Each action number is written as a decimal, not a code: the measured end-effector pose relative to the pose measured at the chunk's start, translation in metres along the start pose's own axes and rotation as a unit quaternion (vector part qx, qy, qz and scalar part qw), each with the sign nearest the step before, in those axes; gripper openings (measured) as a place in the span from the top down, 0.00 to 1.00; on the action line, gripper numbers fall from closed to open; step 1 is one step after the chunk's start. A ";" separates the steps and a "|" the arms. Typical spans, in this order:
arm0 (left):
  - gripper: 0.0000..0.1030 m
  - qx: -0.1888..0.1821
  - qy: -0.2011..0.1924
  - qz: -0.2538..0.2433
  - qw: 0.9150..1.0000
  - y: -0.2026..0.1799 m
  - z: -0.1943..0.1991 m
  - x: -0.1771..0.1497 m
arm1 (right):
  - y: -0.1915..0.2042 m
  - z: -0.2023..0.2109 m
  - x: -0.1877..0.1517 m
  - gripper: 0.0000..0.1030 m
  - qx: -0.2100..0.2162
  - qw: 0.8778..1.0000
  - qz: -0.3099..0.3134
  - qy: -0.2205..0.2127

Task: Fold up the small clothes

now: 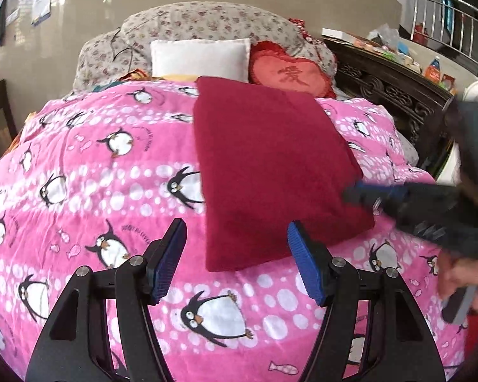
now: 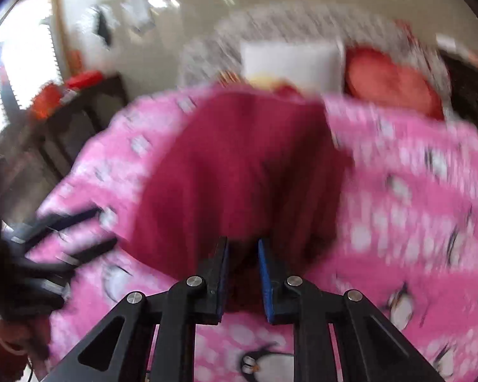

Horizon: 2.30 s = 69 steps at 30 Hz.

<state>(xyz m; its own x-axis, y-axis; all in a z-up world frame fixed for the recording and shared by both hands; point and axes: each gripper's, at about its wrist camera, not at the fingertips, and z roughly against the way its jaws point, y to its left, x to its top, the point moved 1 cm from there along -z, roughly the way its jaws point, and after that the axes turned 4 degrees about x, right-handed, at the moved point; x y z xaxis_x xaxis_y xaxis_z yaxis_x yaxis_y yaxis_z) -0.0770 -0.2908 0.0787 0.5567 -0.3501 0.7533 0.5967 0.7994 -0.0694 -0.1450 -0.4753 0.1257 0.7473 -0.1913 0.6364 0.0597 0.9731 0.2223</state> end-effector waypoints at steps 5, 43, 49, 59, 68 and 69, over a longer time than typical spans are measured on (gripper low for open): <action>0.36 0.008 0.010 0.013 1.000 0.007 -0.006 0.000 | -0.005 0.020 0.002 0.75 0.040 0.998 -0.030 -0.034; 0.16 -0.076 0.037 0.084 0.993 0.019 -0.092 0.062 | -0.072 -0.034 0.049 0.09 0.077 0.976 -0.184 -0.085; 0.12 -0.094 0.038 0.100 0.990 0.020 -0.104 0.062 | -0.072 -0.045 0.054 0.07 0.079 0.979 -0.168 -0.079; 0.51 -0.112 0.030 0.082 0.990 0.027 -0.069 0.063 | -0.041 -0.015 0.054 0.45 0.090 0.983 -0.122 -0.104; 0.51 -0.090 0.004 0.056 0.994 0.059 0.036 0.042 | 0.049 0.025 0.043 0.52 0.174 0.978 -0.077 -0.089; 0.51 -0.092 -0.001 0.053 0.994 0.060 0.046 0.041 | 0.060 0.025 0.041 0.61 0.203 0.973 -0.075 -0.085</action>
<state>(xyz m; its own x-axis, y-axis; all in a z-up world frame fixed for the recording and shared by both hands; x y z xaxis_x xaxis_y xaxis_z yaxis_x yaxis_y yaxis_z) -0.0447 -0.2344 0.1355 0.6202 -0.2674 0.7374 0.6306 0.7291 -0.2660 -0.1276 -0.4276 0.1836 0.6272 -0.3801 0.6798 -0.1318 0.8085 0.5736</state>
